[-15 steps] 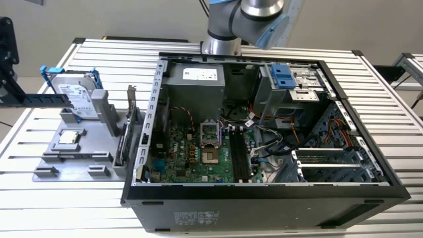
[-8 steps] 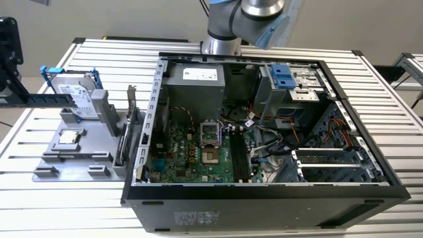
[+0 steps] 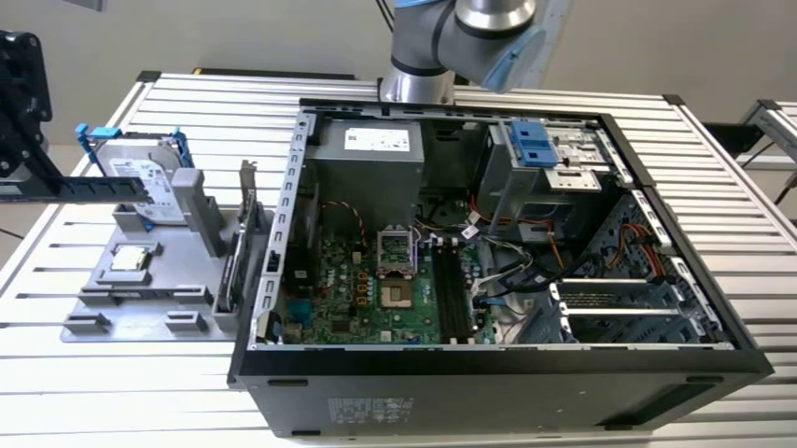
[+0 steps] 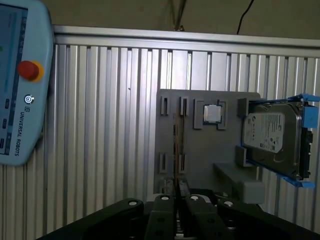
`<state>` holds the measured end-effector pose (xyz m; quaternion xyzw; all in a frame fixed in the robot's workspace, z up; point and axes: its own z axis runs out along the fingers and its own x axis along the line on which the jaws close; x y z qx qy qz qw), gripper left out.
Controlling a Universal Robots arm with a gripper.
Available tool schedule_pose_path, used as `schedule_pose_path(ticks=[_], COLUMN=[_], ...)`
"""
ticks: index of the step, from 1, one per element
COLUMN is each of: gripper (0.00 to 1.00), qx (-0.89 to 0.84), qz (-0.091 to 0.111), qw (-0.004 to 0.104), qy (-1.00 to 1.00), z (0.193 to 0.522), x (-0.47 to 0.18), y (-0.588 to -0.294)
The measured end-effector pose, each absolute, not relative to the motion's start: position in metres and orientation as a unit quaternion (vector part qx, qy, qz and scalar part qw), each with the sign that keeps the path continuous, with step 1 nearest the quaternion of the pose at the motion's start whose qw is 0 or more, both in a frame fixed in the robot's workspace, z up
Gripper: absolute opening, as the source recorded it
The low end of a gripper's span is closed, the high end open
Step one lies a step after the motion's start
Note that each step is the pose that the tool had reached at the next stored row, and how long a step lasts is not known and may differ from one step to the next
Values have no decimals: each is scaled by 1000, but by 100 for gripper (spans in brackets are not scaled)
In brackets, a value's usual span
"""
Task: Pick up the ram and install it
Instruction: 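Pick up the ram and move it above insertion slot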
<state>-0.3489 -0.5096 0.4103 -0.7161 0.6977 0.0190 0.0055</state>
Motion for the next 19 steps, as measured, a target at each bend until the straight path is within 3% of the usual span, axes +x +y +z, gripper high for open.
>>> schedule_pose_path(ticks=[19], gripper=[0], qx=[-716], qz=[19], qw=[5], qy=[698], z=[410], x=[-335], y=[-510])
